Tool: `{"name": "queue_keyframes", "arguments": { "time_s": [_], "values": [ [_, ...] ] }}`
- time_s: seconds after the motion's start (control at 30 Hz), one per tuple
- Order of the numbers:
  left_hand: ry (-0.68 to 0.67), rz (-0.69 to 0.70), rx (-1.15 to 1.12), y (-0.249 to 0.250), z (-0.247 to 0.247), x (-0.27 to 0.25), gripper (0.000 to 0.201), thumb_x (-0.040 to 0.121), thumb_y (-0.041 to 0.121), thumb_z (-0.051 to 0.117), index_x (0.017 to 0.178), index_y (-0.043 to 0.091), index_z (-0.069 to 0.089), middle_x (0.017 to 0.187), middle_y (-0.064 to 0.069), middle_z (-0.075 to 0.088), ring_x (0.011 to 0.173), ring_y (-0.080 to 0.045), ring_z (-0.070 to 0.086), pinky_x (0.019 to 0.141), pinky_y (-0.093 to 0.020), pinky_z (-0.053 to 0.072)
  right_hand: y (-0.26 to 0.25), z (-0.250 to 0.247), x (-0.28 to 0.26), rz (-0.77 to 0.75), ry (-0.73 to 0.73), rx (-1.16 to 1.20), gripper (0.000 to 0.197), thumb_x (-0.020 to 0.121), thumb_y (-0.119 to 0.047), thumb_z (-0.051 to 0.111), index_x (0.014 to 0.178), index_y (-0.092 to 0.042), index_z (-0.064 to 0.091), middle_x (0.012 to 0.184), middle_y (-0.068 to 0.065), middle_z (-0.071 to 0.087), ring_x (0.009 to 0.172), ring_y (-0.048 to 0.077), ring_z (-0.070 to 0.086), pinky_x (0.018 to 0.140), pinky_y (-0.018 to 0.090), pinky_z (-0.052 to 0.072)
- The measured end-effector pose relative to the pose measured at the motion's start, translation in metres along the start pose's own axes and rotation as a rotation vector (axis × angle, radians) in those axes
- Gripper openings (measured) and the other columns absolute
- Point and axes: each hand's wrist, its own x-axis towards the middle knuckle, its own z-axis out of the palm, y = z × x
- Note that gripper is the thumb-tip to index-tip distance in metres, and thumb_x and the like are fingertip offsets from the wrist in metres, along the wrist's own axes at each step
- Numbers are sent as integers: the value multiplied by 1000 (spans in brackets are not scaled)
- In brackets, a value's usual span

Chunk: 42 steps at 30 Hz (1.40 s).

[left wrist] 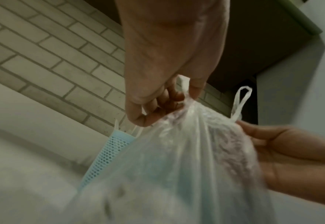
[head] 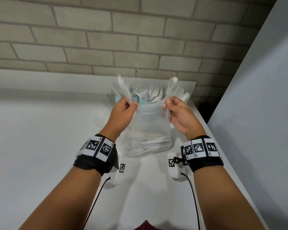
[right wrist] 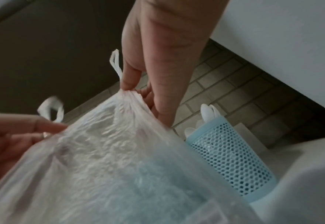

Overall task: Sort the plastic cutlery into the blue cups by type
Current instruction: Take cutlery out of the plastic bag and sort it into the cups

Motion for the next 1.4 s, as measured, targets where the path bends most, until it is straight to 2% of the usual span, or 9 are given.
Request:
{"name": "queue_keyframes", "arguments": {
  "time_s": [0.13, 0.3, 0.4, 0.53, 0.7, 0.93, 1.13, 1.27, 1.4],
  "values": [
    [-136, 35, -63, 13, 14, -9, 17, 99, 20, 41, 94, 19, 57, 75, 6, 59, 66, 1, 54, 57, -4, 39, -1, 17, 1, -89, -34, -156, 15, 90, -2, 55, 91, -16, 60, 76, -3, 62, 70, 9, 57, 68, 22, 48],
    [28, -59, -373, 23, -11, -3, 27, 101, 20, 35, 83, 25, 55, 46, 14, 42, 50, -3, 41, 62, -24, 30, -25, -8, 1, -148, 308, 152, 21, 97, -5, 44, 93, -13, 62, 65, -6, 51, 50, 3, 43, 52, 18, 44],
    [64, -64, -429, 31, -18, -2, 28, 101, 26, 34, 81, 24, 54, 45, 13, 37, 45, -1, 38, 61, -23, 28, -31, -8, -5, -287, 482, -194, 17, 96, -9, 49, 96, -19, 63, 72, -7, 51, 61, 4, 45, 63, 19, 43],
    [17, 17, -338, 43, -3, -9, 29, 102, 22, 32, 83, 21, 53, 58, 6, 36, 54, -4, 37, 58, -14, 35, -38, 33, -18, -566, 187, -703, 13, 86, -16, 65, 83, -29, 64, 81, -14, 61, 80, 2, 55, 73, 13, 41],
    [-5, 126, -306, 45, -1, -15, 30, 103, 19, 29, 84, 18, 53, 60, 4, 35, 57, -7, 37, 58, -15, 36, -23, 59, -26, -321, -237, -1085, 20, 87, -28, 63, 73, -17, 71, 76, -2, 71, 78, 11, 60, 72, 19, 43],
    [-14, 124, -373, 45, -10, -11, 32, 103, 19, 29, 82, 18, 53, 49, 16, 36, 49, -3, 33, 52, -17, 34, -13, 66, -27, -7, -366, -1382, 24, 93, -22, 44, 72, -23, 56, 82, -6, 67, 78, 14, 61, 78, 33, 48],
    [-3, 107, -283, 42, -13, -11, 30, 103, 21, 30, 82, 18, 52, 47, 16, 34, 41, 1, 27, 42, -13, 26, -6, 67, -32, 344, -409, -1673, 35, 88, 1, 47, 121, -9, 51, 115, 10, 62, 85, 24, 55, 72, 32, 41],
    [-59, 134, 177, 35, -9, -16, 29, 89, 38, 58, 97, 11, 56, 81, 9, 54, 71, -8, 52, 61, -23, 44, -12, 59, -34, 275, -337, -1543, 61, 94, -23, 52, 148, -22, 23, 144, 4, 45, 95, 21, 67, 89, 32, 47],
    [-254, -72, 910, 8, -9, -17, 45, 73, 41, 76, 103, 13, 58, 105, -5, 55, 96, -23, 55, 76, -27, 41, -17, 48, -30, 328, -360, -1389, 89, 84, -18, 68, 148, -36, 9, 138, 7, 49, 57, 11, 67, 64, 29, 56]
  ]
}}
